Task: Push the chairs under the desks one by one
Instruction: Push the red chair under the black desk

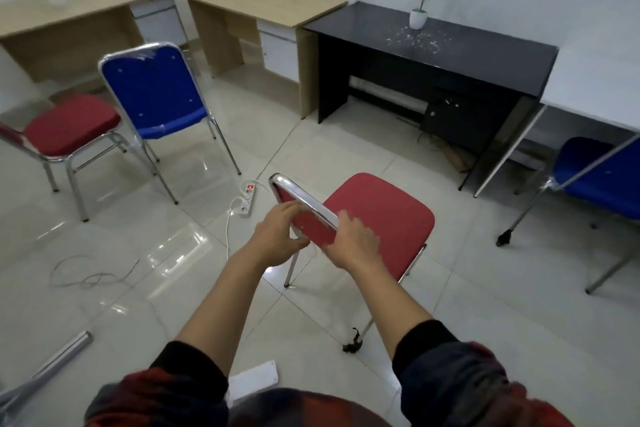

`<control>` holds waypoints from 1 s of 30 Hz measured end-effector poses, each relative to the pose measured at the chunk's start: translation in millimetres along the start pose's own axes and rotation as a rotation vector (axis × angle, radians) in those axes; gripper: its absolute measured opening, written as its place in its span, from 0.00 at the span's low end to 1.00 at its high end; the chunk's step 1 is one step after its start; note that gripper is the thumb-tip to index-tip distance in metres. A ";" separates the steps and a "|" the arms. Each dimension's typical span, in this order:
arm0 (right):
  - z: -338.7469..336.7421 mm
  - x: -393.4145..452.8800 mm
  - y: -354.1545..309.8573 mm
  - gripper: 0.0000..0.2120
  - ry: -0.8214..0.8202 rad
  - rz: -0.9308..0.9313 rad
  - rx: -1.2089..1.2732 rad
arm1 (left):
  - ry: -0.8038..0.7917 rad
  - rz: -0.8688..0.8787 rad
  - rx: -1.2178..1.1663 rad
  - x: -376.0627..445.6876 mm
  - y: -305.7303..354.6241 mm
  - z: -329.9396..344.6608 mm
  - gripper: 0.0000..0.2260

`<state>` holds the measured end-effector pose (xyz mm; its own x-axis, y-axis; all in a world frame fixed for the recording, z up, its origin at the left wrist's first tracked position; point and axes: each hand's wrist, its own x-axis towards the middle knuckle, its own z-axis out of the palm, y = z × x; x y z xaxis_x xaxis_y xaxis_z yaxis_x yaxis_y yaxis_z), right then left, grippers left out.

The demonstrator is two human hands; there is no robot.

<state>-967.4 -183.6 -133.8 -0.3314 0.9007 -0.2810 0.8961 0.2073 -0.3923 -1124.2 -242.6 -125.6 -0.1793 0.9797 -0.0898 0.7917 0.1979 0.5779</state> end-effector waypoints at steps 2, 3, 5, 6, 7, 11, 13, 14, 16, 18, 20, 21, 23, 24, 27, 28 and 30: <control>2.5 7.1 -7.9 0.20 0.029 0.032 -0.015 | -0.099 0.014 0.172 14.8 -17.3 -9.7 0.32; 5.8 10.2 -11.0 0.17 -0.001 0.061 -0.004 | -0.166 0.026 0.250 22.3 -25.0 -12.6 0.35; 8.8 13.3 -15.4 0.16 -0.082 0.118 0.014 | -0.229 0.045 0.375 40.3 -38.6 -12.9 0.38; 9.2 16.9 -19.5 0.16 -0.085 0.139 0.033 | -0.226 0.054 0.432 54.3 -44.0 -15.3 0.38; 10.1 20.5 -23.2 0.15 -0.059 0.144 0.046 | -0.217 0.059 0.486 69.4 -47.5 -19.0 0.36; 7.6 34.7 -24.0 0.15 0.066 0.160 0.051 | -0.264 0.088 0.589 129.6 -37.6 -28.8 0.20; 9.1 38.7 -21.4 0.16 0.047 0.166 0.058 | -0.319 0.117 0.646 144.5 -38.1 -27.9 0.16; 9.0 40.5 -21.1 0.16 0.043 0.172 0.062 | -0.340 0.144 0.673 150.8 -40.3 -27.5 0.15; 6.8 44.5 -23.3 0.16 0.044 0.158 0.072 | -0.334 0.193 0.699 159.8 -45.6 -28.9 0.14; 2.1 52.1 -24.9 0.16 0.049 0.152 0.083 | -0.269 0.232 0.700 169.7 -47.3 -30.5 0.14; -2.5 59.2 -24.4 0.17 0.044 0.158 0.092 | -0.209 0.250 0.703 175.4 -48.3 -27.6 0.13; -3.6 62.4 -22.7 0.17 0.040 0.163 0.096 | -0.192 0.250 0.699 176.8 -48.3 -25.0 0.12; -6.0 66.7 -17.4 0.18 0.028 0.177 0.093 | -0.181 0.241 0.689 178.6 -45.7 -18.5 0.11; -7.8 68.3 -14.4 0.18 0.021 0.185 0.090 | -0.179 0.239 0.686 179.2 -43.5 -15.4 0.11; -15.3 78.9 -5.4 0.19 0.018 0.186 0.083 | -0.150 0.238 0.678 186.1 -33.0 -10.3 0.09; -18.9 85.3 -4.0 0.19 0.024 0.181 0.078 | -0.140 0.231 0.673 191.3 -30.1 -10.6 0.09; -24.4 94.8 -2.9 0.20 0.034 0.169 0.073 | -0.130 0.216 0.669 200.6 -26.6 -11.2 0.09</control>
<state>-994.1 -89.6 -137.9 -0.1662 0.9331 -0.3188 0.9141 0.0245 -0.4047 -1187.8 -51.7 -149.9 0.0601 0.9869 -0.1498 0.9976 -0.0644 -0.0242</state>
